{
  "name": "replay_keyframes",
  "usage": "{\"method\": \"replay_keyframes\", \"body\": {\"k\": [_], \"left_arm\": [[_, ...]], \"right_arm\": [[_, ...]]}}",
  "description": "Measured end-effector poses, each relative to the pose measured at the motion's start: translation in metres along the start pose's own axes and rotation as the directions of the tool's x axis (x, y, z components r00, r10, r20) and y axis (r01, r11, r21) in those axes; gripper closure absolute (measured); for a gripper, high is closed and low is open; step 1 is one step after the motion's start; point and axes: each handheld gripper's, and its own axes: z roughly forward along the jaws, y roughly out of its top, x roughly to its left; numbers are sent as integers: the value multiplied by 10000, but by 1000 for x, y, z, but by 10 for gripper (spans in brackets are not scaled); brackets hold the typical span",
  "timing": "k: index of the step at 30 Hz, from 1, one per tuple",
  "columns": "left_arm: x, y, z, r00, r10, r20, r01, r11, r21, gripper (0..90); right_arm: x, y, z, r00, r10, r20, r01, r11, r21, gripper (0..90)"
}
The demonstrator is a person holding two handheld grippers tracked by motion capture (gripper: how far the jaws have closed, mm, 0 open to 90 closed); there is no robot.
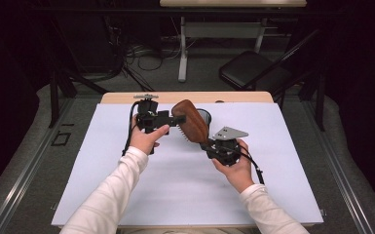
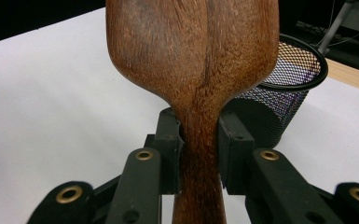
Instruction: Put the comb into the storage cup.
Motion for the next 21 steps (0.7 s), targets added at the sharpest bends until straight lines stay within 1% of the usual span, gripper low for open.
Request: {"method": "replay_keyframes", "body": {"k": [2, 5, 9, 11, 14, 21], "left_arm": [[1, 0, 3, 10000, -49, 58, 49, 10000, 60, 135], [2, 0, 5, 9997, -187, 168, 186, 9998, 24, 135], [2, 1, 9, 9993, -311, 189, 310, 9995, 63, 137], [2, 1, 9, 9993, -320, 171, 318, 9995, 86, 137], [1, 1, 13, 9991, -342, 255, 338, 9993, 140, 137], [-1, 0, 18, 9988, -328, 365, 318, 9991, 290, 140]], "right_arm": [[1, 0, 0, 10000, -15, -23, 14, 10000, -15, 730], [1, 0, 0, 10000, -43, -63, 43, 10000, -3, 730], [3, 0, 1, 10000, -69, -70, 69, 10000, -41, 730], [3, 0, 0, 9999, -79, -75, 79, 10000, -56, 730], [3, 1, 0, 10000, -78, -54, 78, 9999, -131, 730], [4, 1, 0, 9999, -115, -84, 114, 9999, -111, 730]]}}
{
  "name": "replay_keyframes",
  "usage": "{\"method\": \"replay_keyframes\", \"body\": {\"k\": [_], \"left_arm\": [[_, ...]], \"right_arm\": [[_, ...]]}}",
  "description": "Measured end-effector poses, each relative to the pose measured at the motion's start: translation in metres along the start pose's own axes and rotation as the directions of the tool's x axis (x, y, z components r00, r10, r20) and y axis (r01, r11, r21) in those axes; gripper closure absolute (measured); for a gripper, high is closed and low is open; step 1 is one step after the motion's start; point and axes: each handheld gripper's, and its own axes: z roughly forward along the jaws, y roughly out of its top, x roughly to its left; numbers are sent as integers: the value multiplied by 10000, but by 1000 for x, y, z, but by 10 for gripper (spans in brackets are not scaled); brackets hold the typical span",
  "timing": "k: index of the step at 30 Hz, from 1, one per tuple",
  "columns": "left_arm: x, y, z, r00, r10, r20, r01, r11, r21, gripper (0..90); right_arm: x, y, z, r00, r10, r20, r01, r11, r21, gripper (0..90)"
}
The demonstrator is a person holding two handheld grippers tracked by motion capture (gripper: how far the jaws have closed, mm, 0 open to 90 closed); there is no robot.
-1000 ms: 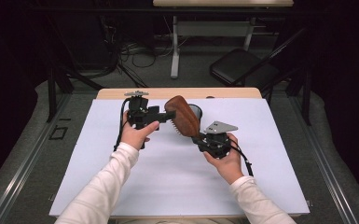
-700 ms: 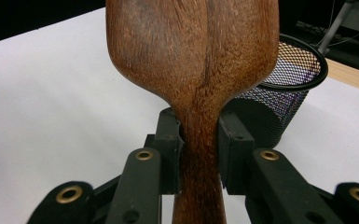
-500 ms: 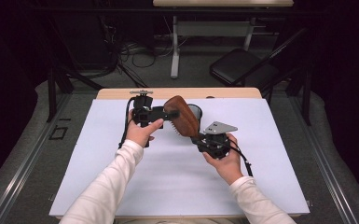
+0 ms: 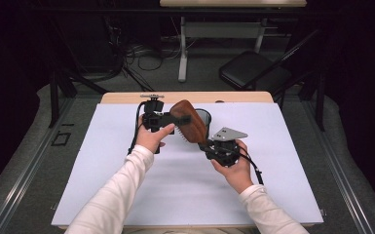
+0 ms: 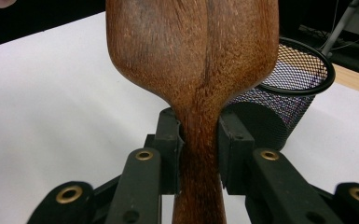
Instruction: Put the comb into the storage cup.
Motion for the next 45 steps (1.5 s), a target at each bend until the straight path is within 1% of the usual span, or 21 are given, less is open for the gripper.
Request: {"method": "replay_keyframes", "body": {"k": [3, 7, 8, 11, 12, 13, 16, 18, 21, 27, 28, 32, 33, 34, 38, 41, 43, 45], "left_arm": [[-1, 0, 2, 10000, 29, 77, -29, 10000, 70, 149], [-1, 0, 4, 9998, -89, 199, 88, 10000, 42, 151], [-1, 0, 5, 9994, -176, 289, 174, 9998, 49, 152], [-1, 0, 6, 9993, -227, 311, 225, 9997, 64, 157], [0, 0, 6, 9987, -294, 421, 290, 9995, 95, 159], [0, 0, 7, 9986, -314, 435, 310, 9995, 101, 163], [0, 0, 7, 9985, -353, 409, 351, 9994, 48, 187], [1, 0, 6, 9980, -405, 489, 402, 9992, 60, 208], [1, 0, 6, 9977, -454, 500, 450, 9989, 94, 237], [1, 0, 6, 9984, -380, 412, 373, 9992, 174, 289], [1, 0, 6, 9981, -457, 407, 450, 9988, 180, 291], [2, 0, 6, 9978, -524, 404, 516, 9984, 209, 317], [1, 0, 6, 9981, -506, 348, 499, 9985, 211, 317], [1, -1, 5, 9985, -495, 239, 490, 9986, 182, 343], [1, 0, 4, 9975, -584, 406, 579, 9982, 142, 371], [3, 1, 2, 9946, -851, 598, 845, 9963, 122, 384], [4, 1, 0, 9934, -937, 663, 930, 9956, 131, 390], [4, 1, 0, 9932, -934, 696, 923, 9956, 178, 394]], "right_arm": [[1, 0, 1, 10000, 0, -43, 0, 10000, 32, 730], [1, 0, 1, 10000, -13, -41, 13, 10000, 34, 730], [1, 0, 0, 10000, -24, -35, 24, 10000, 28, 730], [1, 0, 0, 10000, -49, -34, 49, 10000, 8, 730], [1, 0, 0, 10000, -50, -36, 50, 10000, 16, 730], [1, 0, 1, 10000, -45, -33, 45, 10000, 15, 730], [2, -1, 1, 10000, -81, -33, 81, 10000, 3, 730], [2, -1, 1, 10000, -86, -40, 87, 10000, 37, 730], [2, -1, 2, 9999, -103, -37, 103, 9999, 41, 730], [2, -1, 1, 9999, -115, -35, 115, 9999, 9, 730], [1, -1, 2, 9999, -122, -37, 122, 9999, 22, 730], [2, -1, 2, 9999, -109, -65, 109, 9999, 31, 730], [2, -1, 2, 9999, -109, -65, 109, 9999, 31, 730], [2, -2, 2, 9999, -111, -58, 112, 9999, 26, 730], [2, -2, 2, 9999, -110, -43, 110, 9999, 18, 730], [2, -2, 2, 9999, -115, -54, 115, 9999, 16, 731], [2, -2, 2, 9999, -136, -60, 136, 9999, -12, 731], [3, -2, 2, 9999, -142, -57, 142, 9999, 4, 731]]}}
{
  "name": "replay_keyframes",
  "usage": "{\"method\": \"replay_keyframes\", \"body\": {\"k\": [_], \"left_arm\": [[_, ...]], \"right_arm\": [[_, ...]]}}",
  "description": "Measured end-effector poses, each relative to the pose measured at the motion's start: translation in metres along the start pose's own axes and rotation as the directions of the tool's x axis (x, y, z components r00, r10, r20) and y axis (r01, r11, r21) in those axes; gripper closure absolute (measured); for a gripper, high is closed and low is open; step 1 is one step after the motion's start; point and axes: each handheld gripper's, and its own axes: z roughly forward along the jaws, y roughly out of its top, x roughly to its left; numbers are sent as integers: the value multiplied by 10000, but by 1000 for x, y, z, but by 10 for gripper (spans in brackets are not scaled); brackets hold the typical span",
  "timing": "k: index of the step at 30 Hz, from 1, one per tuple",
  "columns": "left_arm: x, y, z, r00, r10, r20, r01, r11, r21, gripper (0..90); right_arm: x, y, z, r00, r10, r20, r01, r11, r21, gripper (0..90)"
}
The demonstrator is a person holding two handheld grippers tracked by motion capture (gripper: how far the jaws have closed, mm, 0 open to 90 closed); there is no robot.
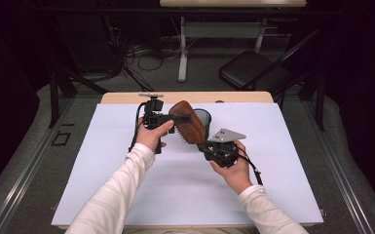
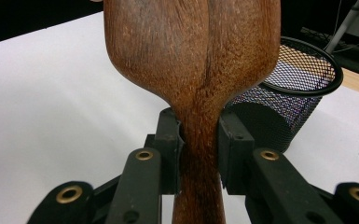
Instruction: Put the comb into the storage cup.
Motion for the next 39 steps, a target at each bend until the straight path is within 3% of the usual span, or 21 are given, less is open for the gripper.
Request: {"method": "replay_keyframes", "body": {"k": [5, 6, 13, 20, 39], "left_arm": [[1, -1, 0, 9997, -215, 78, 215, 9998, -38, 411], [2, -2, -1, 9991, -334, 266, 338, 9993, -155, 418], [2, -2, -1, 9987, -423, 279, 427, 9990, -125, 429], [1, -2, -2, 9962, -753, 429, 764, 9967, -260, 455], [4, -2, -1, 9886, -1304, 752, 1309, 9914, -28, 486]], "right_arm": [[0, -1, 1, 10000, -11, -25, 11, 10000, 25, 731], [0, -1, 1, 10000, -5, -6, 5, 10000, 8, 731], [0, -1, 2, 10000, -44, 7, 44, 10000, 29, 731], [-1, -3, 3, 10000, -11, -22, 11, 10000, 8, 731], [-1, -5, 4, 10000, -54, 14, 53, 10000, 74, 731]]}}
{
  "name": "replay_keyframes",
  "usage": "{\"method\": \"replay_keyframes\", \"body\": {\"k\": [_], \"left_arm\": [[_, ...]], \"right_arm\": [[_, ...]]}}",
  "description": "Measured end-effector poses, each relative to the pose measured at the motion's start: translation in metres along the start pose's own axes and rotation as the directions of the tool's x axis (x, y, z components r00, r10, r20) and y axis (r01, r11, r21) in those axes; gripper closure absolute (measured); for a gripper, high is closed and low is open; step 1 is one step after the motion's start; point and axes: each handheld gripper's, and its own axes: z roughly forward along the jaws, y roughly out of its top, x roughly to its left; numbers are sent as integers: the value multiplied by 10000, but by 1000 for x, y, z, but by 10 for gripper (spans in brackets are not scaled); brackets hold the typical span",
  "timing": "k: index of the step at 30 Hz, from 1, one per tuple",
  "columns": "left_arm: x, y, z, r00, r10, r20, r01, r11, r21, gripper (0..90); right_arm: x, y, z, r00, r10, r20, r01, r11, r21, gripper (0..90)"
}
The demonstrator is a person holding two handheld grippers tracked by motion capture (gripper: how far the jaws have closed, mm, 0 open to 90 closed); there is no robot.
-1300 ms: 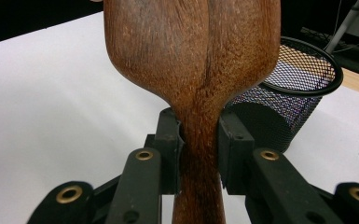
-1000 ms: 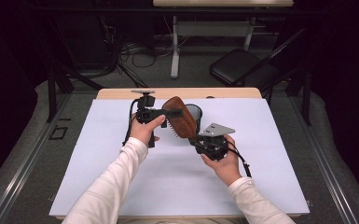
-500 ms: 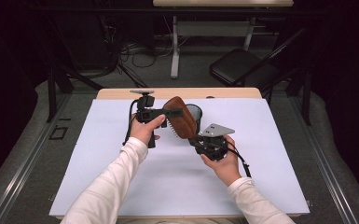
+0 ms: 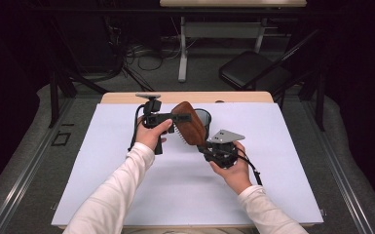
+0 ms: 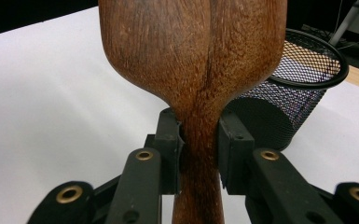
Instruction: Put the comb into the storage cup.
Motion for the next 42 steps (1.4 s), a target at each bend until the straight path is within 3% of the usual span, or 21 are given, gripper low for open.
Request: {"method": "replay_keyframes", "body": {"k": [18, 28, 34, 42], "left_arm": [[-4, 3, 5, 9988, -423, -264, 423, 9991, -24, 504], [-1, 5, 11, 9951, -982, -94, 983, 9951, 96, 508], [-3, 8, 13, 9957, -914, -138, 916, 9957, 144, 510], [-2, 7, 17, 9922, -1244, -55, 1244, 9922, 55, 511]], "right_arm": [[-5, 0, -1, 9992, 353, -166, -354, 9993, -112, 728], [-9, -2, -3, 9975, 676, -203, -678, 9977, -89, 724], [-12, -2, -5, 9963, 838, -177, -841, 9963, -177, 719], [-15, -2, -7, 9941, 1062, -210, -1066, 9940, -225, 694]]}}
